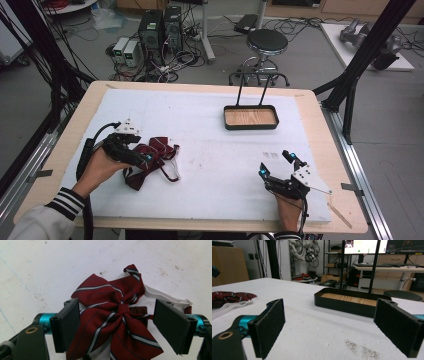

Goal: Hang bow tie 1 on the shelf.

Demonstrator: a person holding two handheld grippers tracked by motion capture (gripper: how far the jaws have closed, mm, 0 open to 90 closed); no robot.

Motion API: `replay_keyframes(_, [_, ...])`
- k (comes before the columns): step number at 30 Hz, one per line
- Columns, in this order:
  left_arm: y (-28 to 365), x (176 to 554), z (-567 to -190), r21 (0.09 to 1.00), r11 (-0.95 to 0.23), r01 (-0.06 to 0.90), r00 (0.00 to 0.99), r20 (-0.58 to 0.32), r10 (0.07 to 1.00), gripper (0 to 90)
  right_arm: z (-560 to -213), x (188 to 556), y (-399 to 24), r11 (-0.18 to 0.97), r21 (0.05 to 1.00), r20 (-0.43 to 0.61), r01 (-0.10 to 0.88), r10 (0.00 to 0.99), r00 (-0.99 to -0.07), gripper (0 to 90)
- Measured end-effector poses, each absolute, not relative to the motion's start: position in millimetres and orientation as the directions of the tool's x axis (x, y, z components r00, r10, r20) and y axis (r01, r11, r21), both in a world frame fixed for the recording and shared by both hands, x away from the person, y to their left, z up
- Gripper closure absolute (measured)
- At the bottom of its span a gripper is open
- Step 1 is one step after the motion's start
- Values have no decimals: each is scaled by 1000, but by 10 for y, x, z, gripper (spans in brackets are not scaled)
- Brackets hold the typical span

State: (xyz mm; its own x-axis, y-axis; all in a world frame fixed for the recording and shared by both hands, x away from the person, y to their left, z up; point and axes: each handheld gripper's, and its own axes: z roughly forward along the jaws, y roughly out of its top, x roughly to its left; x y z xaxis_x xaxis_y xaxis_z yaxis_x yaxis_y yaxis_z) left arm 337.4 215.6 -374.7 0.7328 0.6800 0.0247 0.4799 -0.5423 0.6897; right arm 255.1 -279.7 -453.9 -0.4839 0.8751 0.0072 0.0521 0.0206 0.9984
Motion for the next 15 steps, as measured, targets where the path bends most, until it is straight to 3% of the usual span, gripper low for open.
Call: replay_keyframes(15, [1933, 3492, -3756, 593, -594, 544, 753, -32, 657, 259, -4539, 2546, -2796, 16, 998, 14, 58, 876, -482, 93])
